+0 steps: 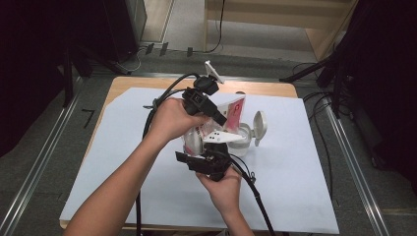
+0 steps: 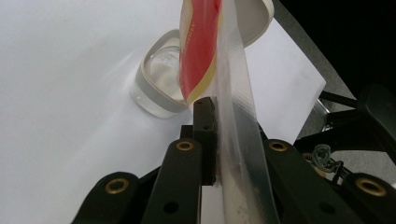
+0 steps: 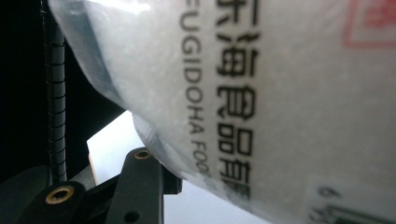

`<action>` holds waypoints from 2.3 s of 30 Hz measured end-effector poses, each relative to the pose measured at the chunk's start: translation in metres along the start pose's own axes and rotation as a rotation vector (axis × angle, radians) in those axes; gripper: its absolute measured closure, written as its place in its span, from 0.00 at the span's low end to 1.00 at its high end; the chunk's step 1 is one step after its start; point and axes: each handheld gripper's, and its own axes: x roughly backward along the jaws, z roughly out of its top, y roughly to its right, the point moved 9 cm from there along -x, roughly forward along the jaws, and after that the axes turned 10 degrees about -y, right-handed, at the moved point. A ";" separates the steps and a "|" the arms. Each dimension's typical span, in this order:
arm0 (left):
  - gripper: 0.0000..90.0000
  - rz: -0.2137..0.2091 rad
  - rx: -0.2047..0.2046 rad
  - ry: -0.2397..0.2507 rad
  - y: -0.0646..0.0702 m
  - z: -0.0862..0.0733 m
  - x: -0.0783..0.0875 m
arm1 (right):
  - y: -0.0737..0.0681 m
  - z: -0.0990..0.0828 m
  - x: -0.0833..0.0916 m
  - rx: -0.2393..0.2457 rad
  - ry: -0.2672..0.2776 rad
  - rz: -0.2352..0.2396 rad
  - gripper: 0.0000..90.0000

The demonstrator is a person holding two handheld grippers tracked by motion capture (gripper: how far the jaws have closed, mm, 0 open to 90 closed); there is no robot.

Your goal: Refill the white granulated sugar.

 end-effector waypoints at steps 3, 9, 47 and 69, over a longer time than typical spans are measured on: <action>0.93 -0.012 0.003 -0.014 -0.001 -0.001 0.000 | 0.000 0.000 0.000 0.000 0.000 -0.002 0.68; 0.97 -0.019 0.017 -0.039 -0.002 -0.002 -0.001 | -0.001 -0.001 -0.001 -0.005 -0.002 -0.005 0.68; 0.96 -0.016 0.033 -0.035 -0.006 -0.009 0.006 | -0.011 0.002 -0.006 0.018 -0.023 -0.001 0.68; 0.97 0.006 0.003 -0.027 0.002 0.000 0.003 | -0.006 0.003 0.001 -0.007 -0.012 -0.024 0.71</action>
